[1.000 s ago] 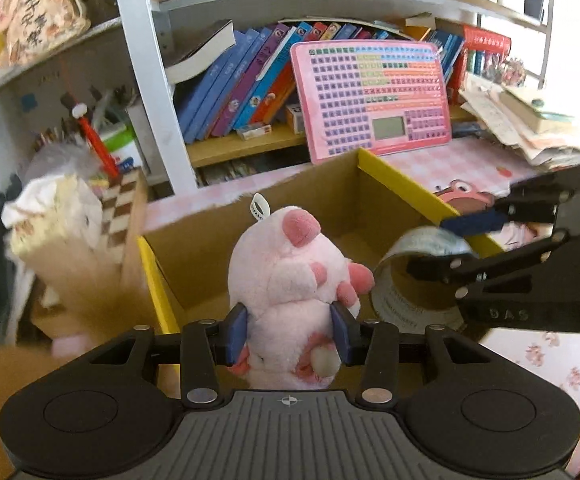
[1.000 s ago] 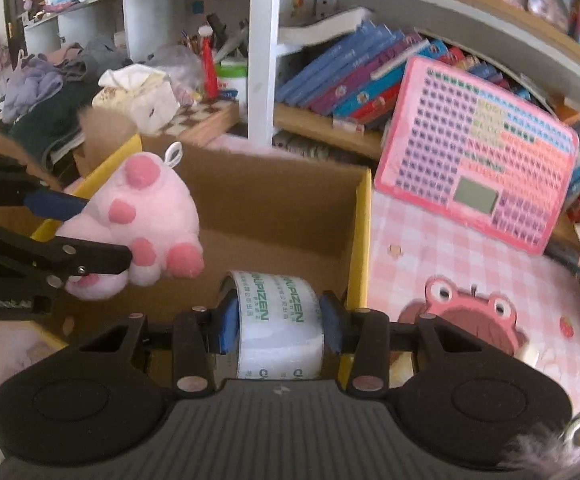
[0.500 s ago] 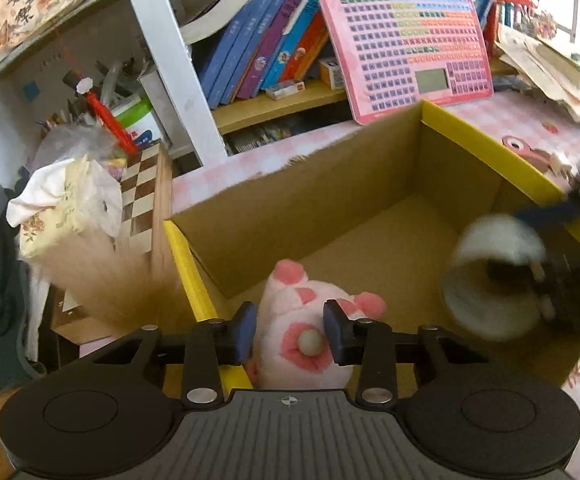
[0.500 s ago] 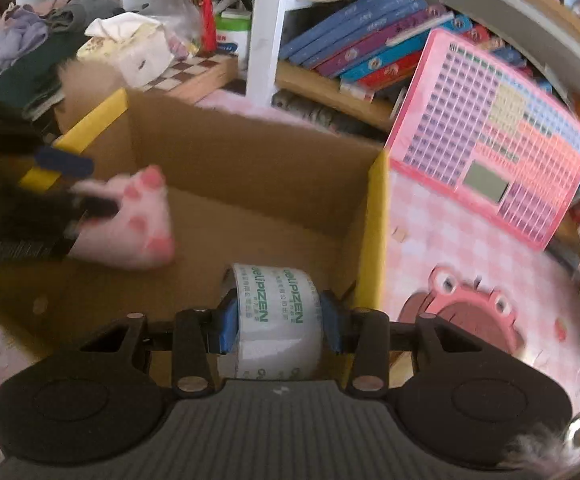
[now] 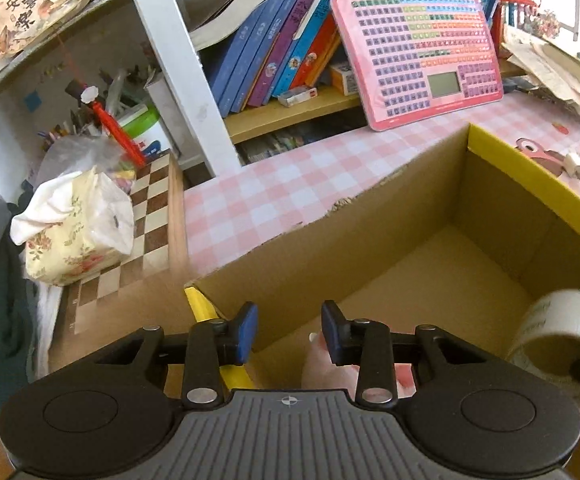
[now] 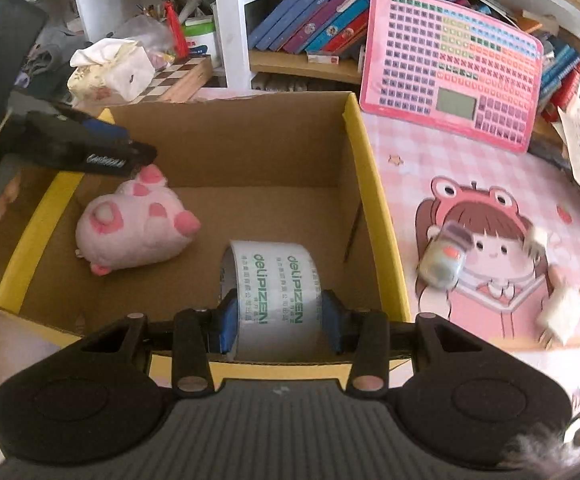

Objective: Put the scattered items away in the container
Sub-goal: 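Open left tool to drop the pig while right tool releases the tape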

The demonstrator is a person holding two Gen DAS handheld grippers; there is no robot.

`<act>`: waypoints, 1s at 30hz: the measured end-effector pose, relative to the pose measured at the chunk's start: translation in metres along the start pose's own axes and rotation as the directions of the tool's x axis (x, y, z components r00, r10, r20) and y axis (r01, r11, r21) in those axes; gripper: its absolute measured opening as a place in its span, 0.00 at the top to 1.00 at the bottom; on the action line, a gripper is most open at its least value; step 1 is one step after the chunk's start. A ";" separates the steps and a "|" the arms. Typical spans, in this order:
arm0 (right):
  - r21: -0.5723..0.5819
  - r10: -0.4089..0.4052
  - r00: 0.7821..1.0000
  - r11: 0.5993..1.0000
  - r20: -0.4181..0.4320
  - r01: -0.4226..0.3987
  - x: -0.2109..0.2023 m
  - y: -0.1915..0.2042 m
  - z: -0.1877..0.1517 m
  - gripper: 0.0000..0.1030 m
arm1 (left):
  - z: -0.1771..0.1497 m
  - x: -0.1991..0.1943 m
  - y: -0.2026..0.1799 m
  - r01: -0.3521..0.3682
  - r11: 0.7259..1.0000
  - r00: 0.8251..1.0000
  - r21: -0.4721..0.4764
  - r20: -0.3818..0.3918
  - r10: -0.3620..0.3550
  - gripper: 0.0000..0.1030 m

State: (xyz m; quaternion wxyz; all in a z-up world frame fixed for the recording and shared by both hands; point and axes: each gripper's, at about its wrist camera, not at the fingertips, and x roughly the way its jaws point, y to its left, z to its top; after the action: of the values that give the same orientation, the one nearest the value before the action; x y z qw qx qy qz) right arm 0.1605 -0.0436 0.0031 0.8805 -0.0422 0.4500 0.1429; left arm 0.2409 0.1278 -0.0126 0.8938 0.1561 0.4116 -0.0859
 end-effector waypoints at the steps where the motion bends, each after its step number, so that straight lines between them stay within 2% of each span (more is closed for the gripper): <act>1: 0.001 0.005 1.000 1.000 -0.001 -0.005 -0.001 0.002 0.000 0.61 | -0.001 -0.003 -0.002 0.003 1.000 1.000 -0.002 0.013 -0.003 0.66; 4: -0.040 0.038 0.999 0.998 -0.007 -0.039 0.004 0.007 0.008 0.61 | -0.004 -0.018 -0.011 0.013 1.000 0.998 -0.005 0.062 -0.013 0.64; 5: -0.064 0.041 0.999 0.997 -0.005 -0.041 0.006 0.008 0.013 0.61 | -0.007 -0.026 -0.015 0.014 1.000 0.996 -0.008 0.086 -0.014 0.60; 7: -0.152 0.022 0.999 0.988 0.029 -0.017 0.007 0.011 0.020 0.49 | -0.013 -0.042 -0.020 -0.004 1.000 0.992 -0.019 0.127 0.006 0.48; 8: -0.187 0.004 0.998 0.982 0.066 0.009 0.003 0.012 0.024 0.38 | -0.016 -0.050 -0.022 -0.023 0.999 0.989 -0.030 0.143 0.027 0.41; 9: -0.208 0.005 0.994 0.978 0.107 0.017 -0.002 0.010 0.028 0.33 | -0.020 -0.057 -0.023 -0.042 0.998 0.986 -0.042 0.159 0.048 0.37; 11: -0.245 0.021 0.982 0.969 0.190 0.026 -0.016 0.007 0.037 0.31 | -0.028 -0.070 -0.023 -0.087 0.994 0.978 -0.071 0.183 0.098 0.35; 14: -0.283 -0.048 0.963 0.951 0.266 0.126 -0.021 -0.004 0.047 0.35 | -0.036 -0.077 -0.017 -0.157 0.981 0.969 -0.114 0.176 0.175 0.35; 16: -0.268 -0.087 0.971 0.952 0.223 0.147 -0.009 -0.017 0.051 0.46 | -0.039 -0.072 -0.009 -0.166 0.975 0.973 -0.150 0.138 0.187 0.38; 17: -0.253 -0.091 0.979 0.958 0.184 0.136 -0.002 -0.025 0.052 0.57 | -0.040 -0.068 -0.004 -0.157 0.974 0.977 -0.164 0.118 0.177 0.43; 18: -0.236 -0.090 0.985 0.964 0.147 0.124 0.005 -0.032 0.052 0.67 | -0.042 -0.064 -0.001 -0.142 0.974 0.982 -0.174 0.098 0.161 0.55; 19: -0.214 -0.087 0.990 0.971 0.107 0.108 0.013 -0.039 0.048 0.73 | -0.042 -0.058 0.002 -0.125 0.976 0.987 -0.176 0.076 0.140 0.62; 21: -0.152 -0.040 0.997 0.987 0.061 0.049 0.019 -0.050 0.040 0.86 | -0.042 -0.043 0.007 -0.074 0.980 0.996 -0.187 0.038 0.082 0.86; 23: -0.108 -0.011 0.999 0.994 0.048 0.016 0.017 -0.050 0.031 0.92 | -0.039 -0.035 0.008 -0.056 0.982 0.997 -0.179 0.037 0.064 0.88; 30: -0.034 -0.058 0.996 0.998 0.068 0.061 0.015 -0.046 0.025 0.91 | -0.021 -0.018 0.006 -0.062 0.988 0.997 -0.143 0.032 0.067 0.90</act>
State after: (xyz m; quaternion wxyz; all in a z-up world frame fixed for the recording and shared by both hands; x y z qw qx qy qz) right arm 0.2014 -0.0797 0.0035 0.8980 -0.0665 0.4162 0.1260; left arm 0.2159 0.1413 -0.0105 0.9124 0.1037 0.3948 -0.0303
